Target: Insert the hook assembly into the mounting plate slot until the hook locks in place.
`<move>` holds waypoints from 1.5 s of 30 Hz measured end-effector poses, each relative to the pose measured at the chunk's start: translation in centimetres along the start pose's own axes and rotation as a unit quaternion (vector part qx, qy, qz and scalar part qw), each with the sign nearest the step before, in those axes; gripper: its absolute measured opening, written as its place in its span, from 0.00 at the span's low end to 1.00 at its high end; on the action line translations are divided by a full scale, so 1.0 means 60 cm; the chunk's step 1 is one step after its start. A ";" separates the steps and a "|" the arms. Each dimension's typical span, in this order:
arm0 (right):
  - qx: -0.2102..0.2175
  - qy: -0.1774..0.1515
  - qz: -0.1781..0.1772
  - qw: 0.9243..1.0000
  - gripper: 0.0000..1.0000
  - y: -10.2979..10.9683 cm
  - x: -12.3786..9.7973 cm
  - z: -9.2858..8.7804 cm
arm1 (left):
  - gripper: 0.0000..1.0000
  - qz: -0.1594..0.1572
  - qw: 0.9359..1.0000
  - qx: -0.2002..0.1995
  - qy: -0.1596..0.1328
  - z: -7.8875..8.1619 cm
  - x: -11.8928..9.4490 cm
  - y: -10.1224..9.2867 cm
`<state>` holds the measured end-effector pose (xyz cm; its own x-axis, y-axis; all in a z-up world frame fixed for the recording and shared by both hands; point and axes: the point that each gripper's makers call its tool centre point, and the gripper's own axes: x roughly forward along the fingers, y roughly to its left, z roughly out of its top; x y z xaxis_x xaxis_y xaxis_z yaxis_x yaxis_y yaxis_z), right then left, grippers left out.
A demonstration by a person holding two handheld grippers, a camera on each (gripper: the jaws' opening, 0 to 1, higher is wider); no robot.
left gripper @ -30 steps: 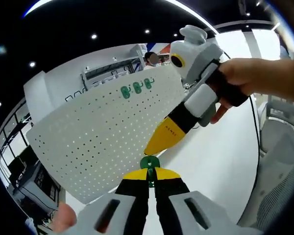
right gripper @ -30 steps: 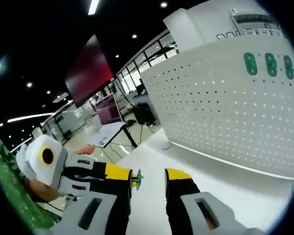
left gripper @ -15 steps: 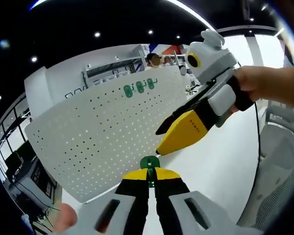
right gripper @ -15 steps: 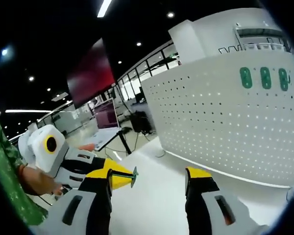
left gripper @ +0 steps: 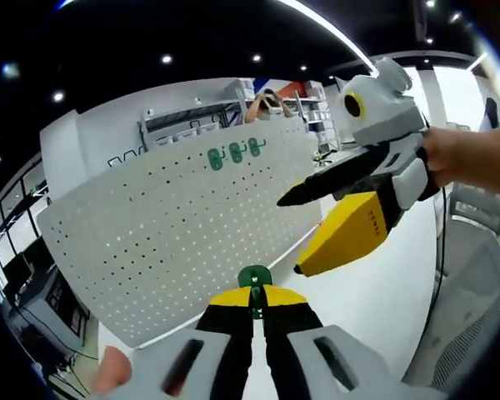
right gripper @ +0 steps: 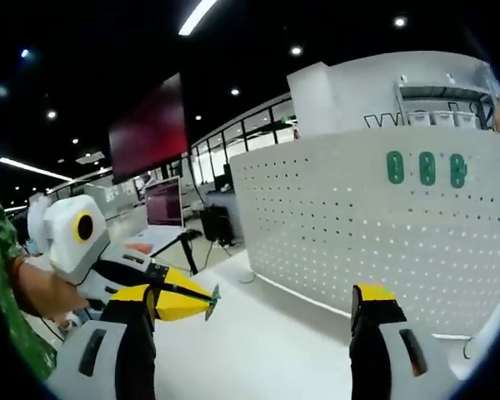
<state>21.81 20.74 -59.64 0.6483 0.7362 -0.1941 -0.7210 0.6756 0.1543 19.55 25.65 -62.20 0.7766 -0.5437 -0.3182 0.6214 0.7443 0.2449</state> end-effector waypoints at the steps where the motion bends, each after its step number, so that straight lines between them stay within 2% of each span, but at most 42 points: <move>1: 0.002 -0.004 -0.003 1.000 1.00 -0.003 -0.002 0.002 | 0.03 0.000 1.000 -0.001 -0.001 0.001 0.000 0.000; 10: -0.011 -0.041 -0.032 0.999 1.00 -0.010 -0.020 0.025 | 0.03 -0.003 1.000 -0.025 -0.011 0.013 0.004 -0.001; 14: -0.028 -0.050 -0.044 0.997 1.00 -0.010 -0.027 0.031 | 0.03 0.004 0.999 -0.037 -0.016 0.019 -0.001 0.008; 23: -0.049 -0.054 -0.043 0.996 1.00 -0.001 -0.037 0.039 | 0.03 0.013 0.997 -0.076 -0.023 0.029 -0.002 0.020; 30: -0.045 -0.057 -0.050 0.996 1.00 -0.018 -0.057 0.044 | 0.03 0.022 0.994 -0.105 -0.031 0.046 0.015 0.022; 36: -0.049 -0.058 -0.055 0.996 1.00 -0.028 -0.074 0.047 | 0.03 0.037 0.989 -0.133 -0.049 0.074 0.038 0.026; 45: -0.059 -0.062 -0.048 0.995 1.00 -0.043 -0.091 0.051 | 0.03 0.076 0.984 -0.142 -0.078 0.117 0.061 0.047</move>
<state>20.88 15.09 -56.00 0.7360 0.6722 -0.0799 -0.6727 0.7395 0.0247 24.90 23.03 -56.27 0.8783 -0.4546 -0.1480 0.4603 0.8878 0.0051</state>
